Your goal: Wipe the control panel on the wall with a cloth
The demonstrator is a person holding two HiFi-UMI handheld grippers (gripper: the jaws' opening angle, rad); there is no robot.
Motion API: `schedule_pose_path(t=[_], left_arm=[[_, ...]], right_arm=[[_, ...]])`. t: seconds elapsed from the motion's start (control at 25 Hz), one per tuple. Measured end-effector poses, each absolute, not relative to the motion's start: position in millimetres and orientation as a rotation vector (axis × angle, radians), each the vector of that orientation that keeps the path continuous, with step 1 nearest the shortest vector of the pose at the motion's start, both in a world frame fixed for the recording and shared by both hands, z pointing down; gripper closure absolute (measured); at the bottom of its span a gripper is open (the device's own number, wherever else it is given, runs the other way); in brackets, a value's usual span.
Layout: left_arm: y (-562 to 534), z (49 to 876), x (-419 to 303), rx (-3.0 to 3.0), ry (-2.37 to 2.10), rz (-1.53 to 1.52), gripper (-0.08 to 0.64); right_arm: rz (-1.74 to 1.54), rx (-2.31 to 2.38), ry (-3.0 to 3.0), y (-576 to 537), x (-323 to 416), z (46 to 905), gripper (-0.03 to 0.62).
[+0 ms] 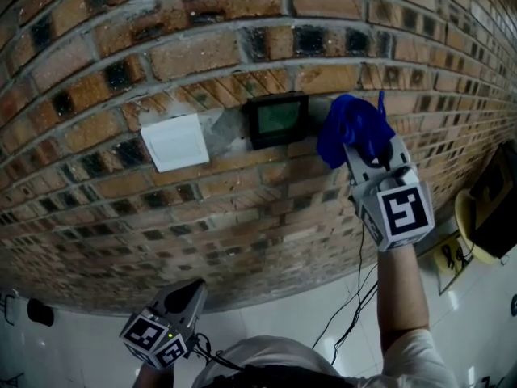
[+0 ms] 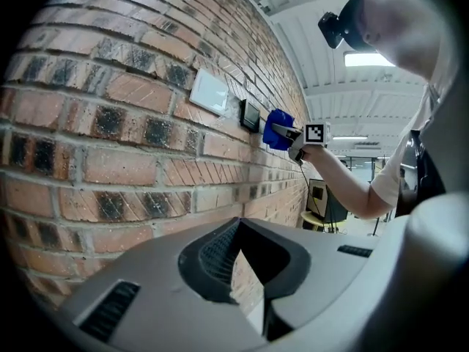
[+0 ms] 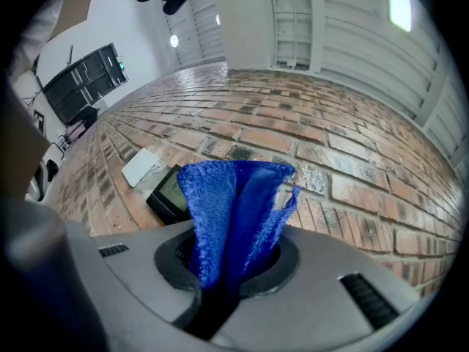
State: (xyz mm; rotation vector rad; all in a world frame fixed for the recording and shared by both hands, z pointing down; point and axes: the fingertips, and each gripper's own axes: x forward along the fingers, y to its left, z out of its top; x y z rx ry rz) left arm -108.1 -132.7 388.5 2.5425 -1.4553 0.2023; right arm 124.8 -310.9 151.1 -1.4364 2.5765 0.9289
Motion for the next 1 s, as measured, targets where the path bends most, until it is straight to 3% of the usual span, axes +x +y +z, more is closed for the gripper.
schedule_pose_path(t=[0.64,1.0], left_arm=[[-107,390,-78,2.427,-1.576,0.324,0.557],[-32,392,-136,2.497,-1.515,0.25,0.557]], right_arm=[[0.336,-1.521,2.774,-195,226,351,0.503],[0.236,-1.728,2.725,-69,212,365,0.503]])
